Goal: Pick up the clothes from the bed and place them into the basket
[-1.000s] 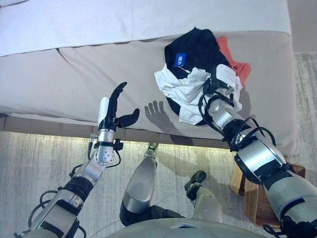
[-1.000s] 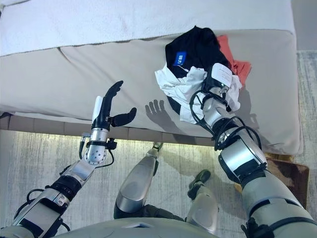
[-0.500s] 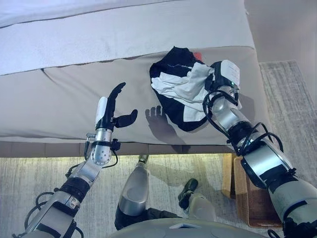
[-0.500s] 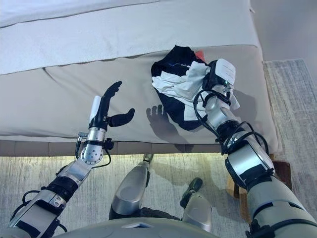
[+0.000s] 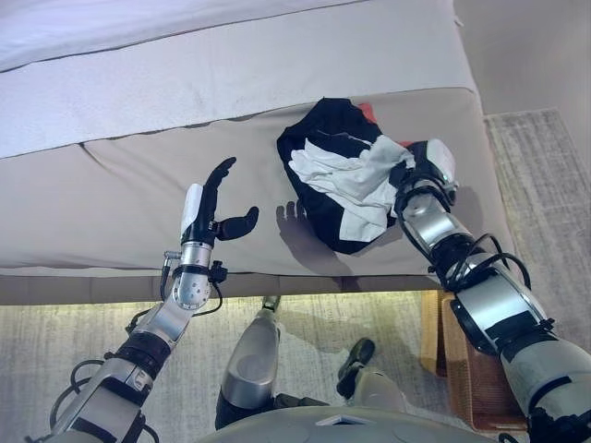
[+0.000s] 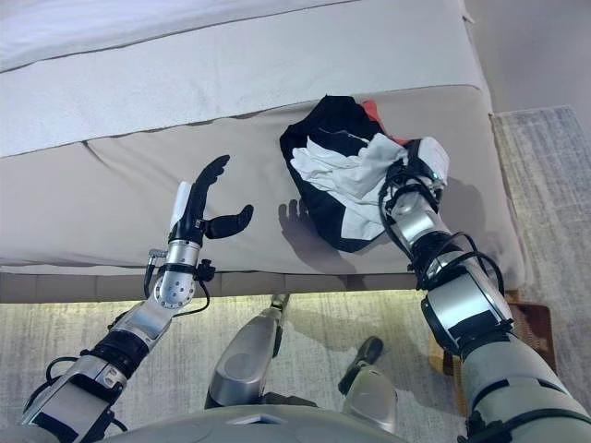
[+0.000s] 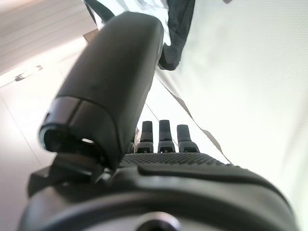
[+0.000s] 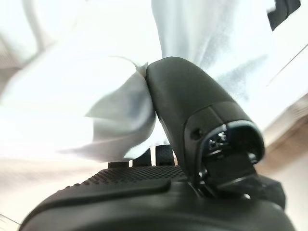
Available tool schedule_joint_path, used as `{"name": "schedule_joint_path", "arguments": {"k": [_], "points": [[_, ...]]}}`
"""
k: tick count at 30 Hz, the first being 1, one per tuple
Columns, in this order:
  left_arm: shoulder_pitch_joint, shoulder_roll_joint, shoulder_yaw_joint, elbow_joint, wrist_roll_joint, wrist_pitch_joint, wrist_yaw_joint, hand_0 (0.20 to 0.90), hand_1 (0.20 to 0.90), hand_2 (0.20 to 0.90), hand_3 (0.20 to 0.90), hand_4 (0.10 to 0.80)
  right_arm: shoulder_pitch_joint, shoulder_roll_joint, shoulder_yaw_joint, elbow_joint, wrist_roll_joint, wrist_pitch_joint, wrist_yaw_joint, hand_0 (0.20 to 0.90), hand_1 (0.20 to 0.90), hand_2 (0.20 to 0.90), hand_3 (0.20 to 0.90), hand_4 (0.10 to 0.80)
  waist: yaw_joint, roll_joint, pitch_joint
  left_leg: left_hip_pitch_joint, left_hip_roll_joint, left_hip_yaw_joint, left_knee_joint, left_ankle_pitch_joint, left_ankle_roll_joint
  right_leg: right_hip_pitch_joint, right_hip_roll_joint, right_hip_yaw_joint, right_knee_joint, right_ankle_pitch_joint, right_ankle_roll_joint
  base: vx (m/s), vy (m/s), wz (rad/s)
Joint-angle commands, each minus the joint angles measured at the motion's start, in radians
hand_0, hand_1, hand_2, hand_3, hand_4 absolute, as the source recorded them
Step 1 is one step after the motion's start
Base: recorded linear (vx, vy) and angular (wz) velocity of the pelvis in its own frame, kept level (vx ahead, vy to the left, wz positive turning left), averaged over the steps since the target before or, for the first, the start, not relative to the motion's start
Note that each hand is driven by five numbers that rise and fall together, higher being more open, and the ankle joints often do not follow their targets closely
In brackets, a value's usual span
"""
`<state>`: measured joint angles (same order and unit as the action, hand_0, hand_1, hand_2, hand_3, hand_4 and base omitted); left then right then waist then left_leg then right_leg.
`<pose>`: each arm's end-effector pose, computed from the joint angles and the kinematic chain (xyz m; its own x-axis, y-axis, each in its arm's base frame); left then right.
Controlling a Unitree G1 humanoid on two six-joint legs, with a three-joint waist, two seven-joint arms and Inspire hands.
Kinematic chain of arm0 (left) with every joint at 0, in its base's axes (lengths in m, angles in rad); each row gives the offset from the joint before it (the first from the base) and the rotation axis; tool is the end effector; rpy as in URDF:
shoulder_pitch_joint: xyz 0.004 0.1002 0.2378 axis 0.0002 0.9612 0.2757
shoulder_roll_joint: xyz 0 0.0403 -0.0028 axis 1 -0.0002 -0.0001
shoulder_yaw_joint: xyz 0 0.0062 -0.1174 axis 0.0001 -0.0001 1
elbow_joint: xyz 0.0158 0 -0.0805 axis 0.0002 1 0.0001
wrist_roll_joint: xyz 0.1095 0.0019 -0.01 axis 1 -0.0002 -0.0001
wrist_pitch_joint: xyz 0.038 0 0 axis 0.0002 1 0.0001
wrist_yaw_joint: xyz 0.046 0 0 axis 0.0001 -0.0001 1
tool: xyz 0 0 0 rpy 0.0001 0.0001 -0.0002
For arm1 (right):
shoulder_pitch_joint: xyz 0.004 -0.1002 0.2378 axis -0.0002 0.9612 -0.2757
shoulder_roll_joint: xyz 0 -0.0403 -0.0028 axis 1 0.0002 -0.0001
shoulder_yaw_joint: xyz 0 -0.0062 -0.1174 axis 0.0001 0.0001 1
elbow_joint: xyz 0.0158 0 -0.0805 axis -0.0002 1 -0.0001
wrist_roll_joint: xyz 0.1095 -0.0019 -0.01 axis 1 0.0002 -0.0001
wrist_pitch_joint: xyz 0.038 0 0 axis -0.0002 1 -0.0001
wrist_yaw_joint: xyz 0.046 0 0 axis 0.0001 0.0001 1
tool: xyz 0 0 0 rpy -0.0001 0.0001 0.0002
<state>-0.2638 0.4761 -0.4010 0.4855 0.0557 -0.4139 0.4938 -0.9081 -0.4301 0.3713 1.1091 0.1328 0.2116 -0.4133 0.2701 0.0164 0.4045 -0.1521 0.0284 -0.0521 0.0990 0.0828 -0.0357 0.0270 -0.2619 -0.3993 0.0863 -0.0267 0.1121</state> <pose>0.2493 0.1942 0.0101 0.9690 0.0085 0.2470 -0.1348 0.8559 0.4992 0.3614 -0.2183 0.0852 0.8628 -0.4786 -0.1628 0.2856 0.7272 -0.6241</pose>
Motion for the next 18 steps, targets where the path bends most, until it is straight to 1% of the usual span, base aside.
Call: {"name": "schedule_joint_path", "arguments": {"k": [1,7,9,13,18], "points": [[-0.04,-0.012,-0.038,-0.022,-0.026,-0.084,0.045,0.9,0.9,0.9,0.9,0.8,-0.132,-0.077,0.023,0.055,0.099,-0.084,0.021,0.9,0.9,0.9,0.9,0.8,0.008,0.011,-0.093,0.046,-0.01,0.061,-0.031,-0.113,0.018,-0.03,0.022,0.022,0.055,-0.025,-0.039,0.0,0.0,0.0],[-0.026,-0.007,-0.038,-0.015,-0.029,-0.089,0.051,0.9,0.9,0.9,0.9,0.8,-0.134,-0.091,0.048,0.058,0.034,-0.052,0.023,0.9,0.9,0.9,0.9,0.8,0.005,0.007,-0.101,0.058,-0.008,0.064,-0.05,-0.104,0.018,-0.032,0.022,0.021,0.051,-0.019,-0.038,0.001,0.006,0.01],[-0.023,-0.007,-0.038,-0.014,-0.03,-0.094,0.051,0.9,0.9,0.9,0.9,0.8,-0.134,-0.095,0.063,0.054,-0.027,-0.056,0.017,0.9,0.9,0.9,0.9,0.8,0.002,0.005,-0.104,0.062,-0.007,0.065,-0.054,-0.103,0.018,-0.031,0.023,0.023,0.05,-0.018,-0.037,0.004,0.005,0.02],[-0.015,-0.01,-0.042,-0.023,-0.026,-0.096,0.058,0.9,0.9,0.9,0.9,0.8,-0.124,-0.095,0.117,0.013,-0.206,-0.047,-0.033,0.9,0.9,0.9,0.9,0.8,-0.007,0.0,-0.117,0.078,-0.003,0.076,-0.07,-0.1,0.02,-0.025,0.029,0.034,0.038,-0.01,-0.033,0.0,0.0,0.0],[0.007,-0.017,-0.043,-0.033,-0.018,-0.096,0.081,0.9,0.9,0.9,0.9,0.8,-0.058,-0.088,0.174,-0.083,-0.347,0.012,-0.114,0.9,0.9,0.9,0.9,0.8,-0.021,-0.008,-0.134,0.088,0.002,0.087,-0.087,-0.098,0.023,-0.021,0.035,0.045,0.02,0.0,-0.028,0.015,0.002,-0.04]]}}
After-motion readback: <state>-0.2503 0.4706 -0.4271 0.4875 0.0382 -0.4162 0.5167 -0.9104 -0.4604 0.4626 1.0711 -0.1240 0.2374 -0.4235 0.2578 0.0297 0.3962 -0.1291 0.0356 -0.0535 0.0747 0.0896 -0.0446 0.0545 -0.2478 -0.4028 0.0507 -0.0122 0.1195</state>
